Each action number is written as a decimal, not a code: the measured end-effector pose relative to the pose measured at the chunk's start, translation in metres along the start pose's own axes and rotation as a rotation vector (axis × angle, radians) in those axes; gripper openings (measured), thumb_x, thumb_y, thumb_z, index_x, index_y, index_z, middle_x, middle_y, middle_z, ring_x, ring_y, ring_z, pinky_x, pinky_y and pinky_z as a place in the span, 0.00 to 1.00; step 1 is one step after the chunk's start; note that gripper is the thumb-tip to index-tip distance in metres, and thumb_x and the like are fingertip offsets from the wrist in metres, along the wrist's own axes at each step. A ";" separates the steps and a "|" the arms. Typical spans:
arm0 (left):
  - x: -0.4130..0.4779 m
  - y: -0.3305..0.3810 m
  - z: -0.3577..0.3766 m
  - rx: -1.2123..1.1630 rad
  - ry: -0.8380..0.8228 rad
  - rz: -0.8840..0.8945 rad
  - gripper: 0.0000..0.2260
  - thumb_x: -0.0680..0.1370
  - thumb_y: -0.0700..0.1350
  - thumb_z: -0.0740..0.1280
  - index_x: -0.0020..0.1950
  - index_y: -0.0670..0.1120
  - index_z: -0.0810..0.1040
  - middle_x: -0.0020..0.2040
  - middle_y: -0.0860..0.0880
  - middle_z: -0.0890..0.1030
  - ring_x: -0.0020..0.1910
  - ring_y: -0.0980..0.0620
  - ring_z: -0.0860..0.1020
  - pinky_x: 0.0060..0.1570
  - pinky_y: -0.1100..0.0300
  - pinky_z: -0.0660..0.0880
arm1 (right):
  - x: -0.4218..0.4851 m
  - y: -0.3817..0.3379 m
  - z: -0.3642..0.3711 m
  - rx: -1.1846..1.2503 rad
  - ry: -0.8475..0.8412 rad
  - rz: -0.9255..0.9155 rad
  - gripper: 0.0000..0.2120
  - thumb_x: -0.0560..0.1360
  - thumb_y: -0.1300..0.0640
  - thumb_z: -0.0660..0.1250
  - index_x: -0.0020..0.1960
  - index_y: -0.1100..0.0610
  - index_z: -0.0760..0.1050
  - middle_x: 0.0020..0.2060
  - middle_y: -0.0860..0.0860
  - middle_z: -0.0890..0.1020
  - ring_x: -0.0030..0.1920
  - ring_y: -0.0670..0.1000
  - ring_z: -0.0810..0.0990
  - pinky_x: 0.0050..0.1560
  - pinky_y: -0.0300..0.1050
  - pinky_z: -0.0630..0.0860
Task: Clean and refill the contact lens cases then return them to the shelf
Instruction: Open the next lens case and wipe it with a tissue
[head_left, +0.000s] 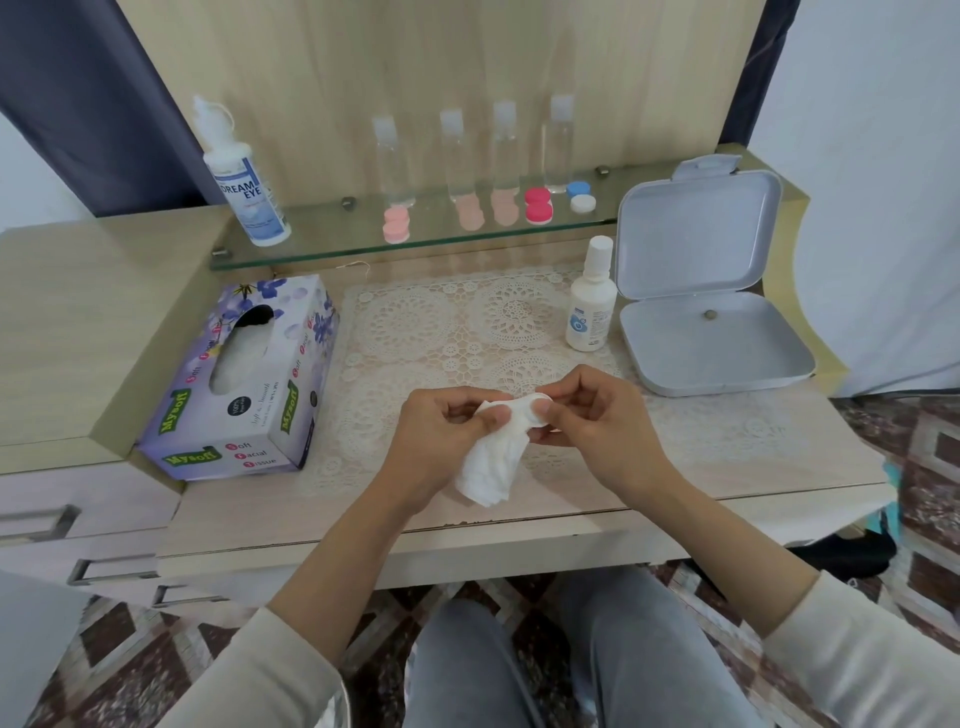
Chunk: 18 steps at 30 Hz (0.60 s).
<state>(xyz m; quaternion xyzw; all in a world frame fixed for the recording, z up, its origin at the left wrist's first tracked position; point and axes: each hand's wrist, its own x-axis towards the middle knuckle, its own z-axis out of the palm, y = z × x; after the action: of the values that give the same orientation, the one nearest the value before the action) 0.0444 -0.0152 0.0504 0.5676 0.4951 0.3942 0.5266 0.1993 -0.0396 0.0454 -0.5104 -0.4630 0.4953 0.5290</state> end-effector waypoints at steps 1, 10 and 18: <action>0.000 0.001 -0.002 -0.008 -0.019 0.006 0.07 0.71 0.35 0.70 0.42 0.46 0.82 0.38 0.51 0.84 0.39 0.54 0.82 0.40 0.64 0.78 | 0.001 -0.001 0.000 0.010 0.003 0.002 0.07 0.72 0.71 0.66 0.38 0.62 0.73 0.35 0.59 0.80 0.33 0.49 0.82 0.35 0.40 0.80; -0.002 0.003 0.001 0.001 0.107 0.013 0.06 0.65 0.38 0.75 0.41 0.43 0.82 0.37 0.46 0.84 0.37 0.50 0.82 0.37 0.60 0.79 | 0.002 -0.005 0.007 -0.065 0.016 -0.048 0.08 0.72 0.70 0.66 0.37 0.59 0.74 0.36 0.60 0.80 0.35 0.48 0.81 0.35 0.39 0.79; -0.001 0.007 -0.007 -0.047 -0.021 0.040 0.08 0.71 0.34 0.69 0.45 0.46 0.82 0.38 0.54 0.84 0.40 0.57 0.82 0.38 0.67 0.76 | 0.003 -0.004 0.005 0.014 0.006 -0.004 0.06 0.72 0.70 0.66 0.39 0.62 0.73 0.35 0.59 0.81 0.33 0.54 0.82 0.37 0.45 0.81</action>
<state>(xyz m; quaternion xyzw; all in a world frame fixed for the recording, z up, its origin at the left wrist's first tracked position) 0.0385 -0.0140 0.0585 0.5690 0.4685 0.4103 0.5371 0.1950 -0.0360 0.0495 -0.5073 -0.4591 0.4959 0.5348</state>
